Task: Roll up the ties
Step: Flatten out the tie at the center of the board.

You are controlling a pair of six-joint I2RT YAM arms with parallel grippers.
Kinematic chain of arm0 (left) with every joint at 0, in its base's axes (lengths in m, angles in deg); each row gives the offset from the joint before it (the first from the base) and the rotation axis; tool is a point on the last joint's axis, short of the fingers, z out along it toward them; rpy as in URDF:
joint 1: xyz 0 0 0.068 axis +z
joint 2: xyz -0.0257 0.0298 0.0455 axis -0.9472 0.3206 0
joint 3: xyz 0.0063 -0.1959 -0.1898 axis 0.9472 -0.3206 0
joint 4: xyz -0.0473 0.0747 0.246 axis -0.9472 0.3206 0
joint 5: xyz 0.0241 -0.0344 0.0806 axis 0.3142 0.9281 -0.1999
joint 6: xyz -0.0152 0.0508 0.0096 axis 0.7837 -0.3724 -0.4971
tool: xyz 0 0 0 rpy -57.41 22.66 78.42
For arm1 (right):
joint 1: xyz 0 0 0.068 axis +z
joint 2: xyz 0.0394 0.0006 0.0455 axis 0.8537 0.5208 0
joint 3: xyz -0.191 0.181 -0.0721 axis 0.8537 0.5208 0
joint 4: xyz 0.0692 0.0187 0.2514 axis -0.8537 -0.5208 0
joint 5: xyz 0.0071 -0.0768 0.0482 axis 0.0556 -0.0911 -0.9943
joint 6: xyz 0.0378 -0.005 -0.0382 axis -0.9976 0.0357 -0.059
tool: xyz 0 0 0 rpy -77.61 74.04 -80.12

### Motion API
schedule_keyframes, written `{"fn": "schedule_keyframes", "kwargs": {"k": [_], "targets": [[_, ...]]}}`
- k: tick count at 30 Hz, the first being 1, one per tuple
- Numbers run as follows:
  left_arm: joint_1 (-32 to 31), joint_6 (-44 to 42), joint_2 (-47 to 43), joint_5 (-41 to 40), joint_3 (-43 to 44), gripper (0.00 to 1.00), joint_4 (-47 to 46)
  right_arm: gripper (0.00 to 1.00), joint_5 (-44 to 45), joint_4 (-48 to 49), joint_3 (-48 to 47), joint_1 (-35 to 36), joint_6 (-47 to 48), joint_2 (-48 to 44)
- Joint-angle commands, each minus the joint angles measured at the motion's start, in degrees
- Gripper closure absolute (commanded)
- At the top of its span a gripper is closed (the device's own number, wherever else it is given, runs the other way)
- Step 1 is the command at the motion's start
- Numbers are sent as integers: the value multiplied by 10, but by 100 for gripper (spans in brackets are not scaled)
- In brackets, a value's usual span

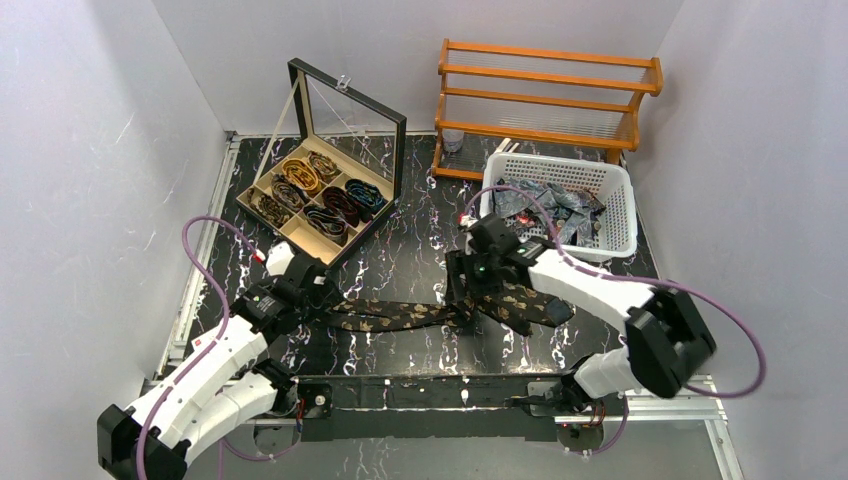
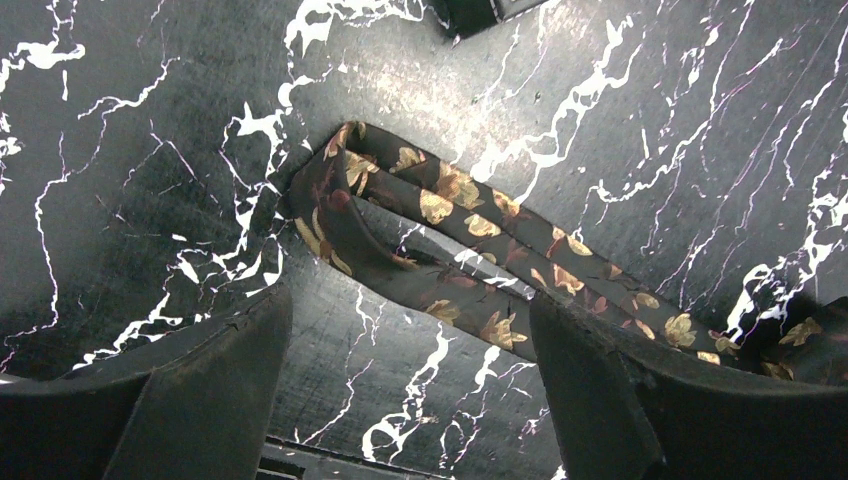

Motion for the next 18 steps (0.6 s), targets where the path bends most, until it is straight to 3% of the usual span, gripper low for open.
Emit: {"fn": "schedule_keyframes", "kwargs": {"k": [1, 11, 14, 18], "targets": [[-2, 5, -22, 6, -16, 14, 4, 21, 141, -29, -61, 53, -32, 74], [-2, 57, -45, -13, -54, 9, -12, 18, 306, -162, -164, 136, -11, 137], [-2, 74, -59, -36, -57, 9, -1, 18, 264, -52, -151, 183, 99, 95], [-2, 96, -75, -90, -39, 8, 32, 19, 105, 172, -74, 214, 200, 70]]}}
